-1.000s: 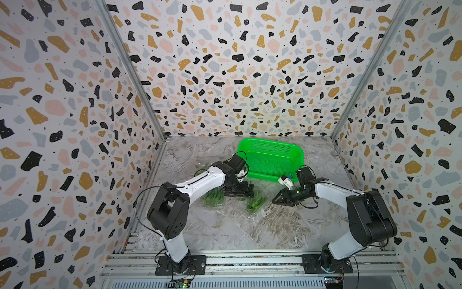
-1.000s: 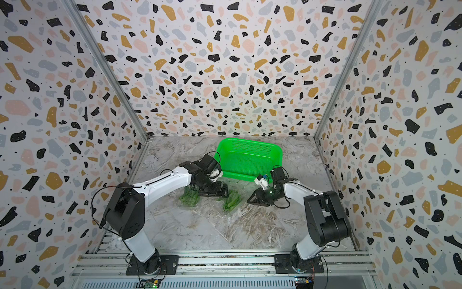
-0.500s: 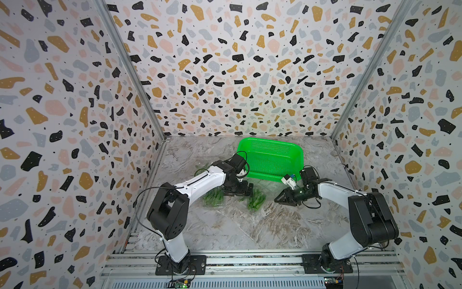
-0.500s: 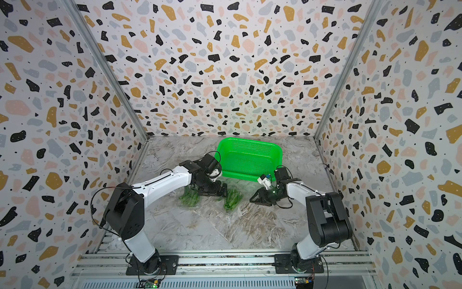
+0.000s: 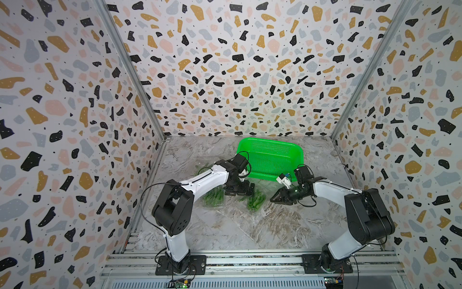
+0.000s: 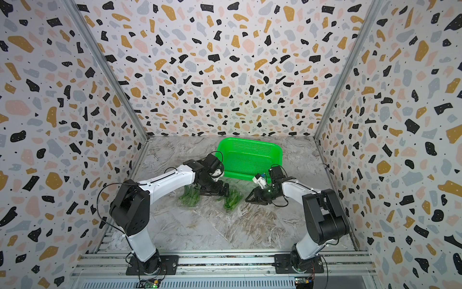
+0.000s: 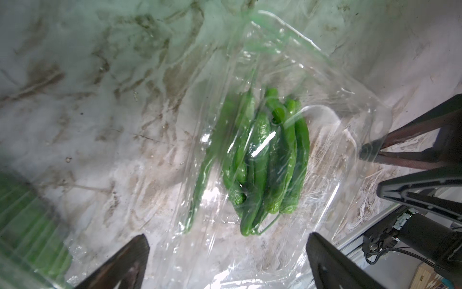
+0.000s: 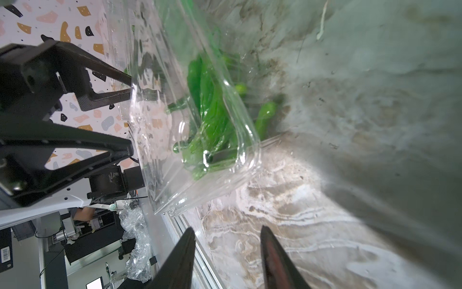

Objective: Take small green peppers out of containers
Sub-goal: Adjust the packing box at the center of the board.

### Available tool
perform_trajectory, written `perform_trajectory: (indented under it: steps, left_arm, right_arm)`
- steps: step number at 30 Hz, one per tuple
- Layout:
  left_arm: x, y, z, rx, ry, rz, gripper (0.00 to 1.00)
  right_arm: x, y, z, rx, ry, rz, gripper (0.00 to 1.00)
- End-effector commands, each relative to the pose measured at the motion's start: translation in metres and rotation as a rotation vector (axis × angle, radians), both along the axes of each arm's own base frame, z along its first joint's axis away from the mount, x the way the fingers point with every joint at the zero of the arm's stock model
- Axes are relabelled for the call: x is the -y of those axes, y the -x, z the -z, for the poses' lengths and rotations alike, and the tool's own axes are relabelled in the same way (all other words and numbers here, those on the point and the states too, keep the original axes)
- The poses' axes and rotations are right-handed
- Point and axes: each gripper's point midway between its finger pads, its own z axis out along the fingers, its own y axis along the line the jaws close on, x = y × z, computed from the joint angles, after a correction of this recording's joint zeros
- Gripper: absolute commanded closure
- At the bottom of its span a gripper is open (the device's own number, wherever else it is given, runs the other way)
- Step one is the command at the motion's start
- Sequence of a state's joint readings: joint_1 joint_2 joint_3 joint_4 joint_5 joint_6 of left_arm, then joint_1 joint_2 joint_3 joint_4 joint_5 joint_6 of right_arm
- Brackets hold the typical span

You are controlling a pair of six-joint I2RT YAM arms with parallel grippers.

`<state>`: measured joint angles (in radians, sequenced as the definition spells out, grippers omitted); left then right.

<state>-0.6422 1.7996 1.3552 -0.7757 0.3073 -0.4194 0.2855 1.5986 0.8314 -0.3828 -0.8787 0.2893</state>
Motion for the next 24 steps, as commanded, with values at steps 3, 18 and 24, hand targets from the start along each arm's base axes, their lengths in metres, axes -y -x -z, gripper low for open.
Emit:
perform_trajectory:
  steps: [3,18,24]
  left_arm:
    - [0.006,0.0,-0.003,0.009,0.021,0.01,0.01]
    - [0.012,0.001,-0.004,-0.007,0.05,0.003,0.01]
    - [0.012,0.003,-0.002,-0.014,0.05,0.007,0.01]
  right_arm:
    - [0.0,-0.003,0.002,-0.001,0.01,0.008,0.56]
    - [-0.009,-0.008,0.001,0.014,0.0,0.002,0.56]
    - [-0.01,-0.009,-0.007,0.04,-0.013,0.001,0.56]
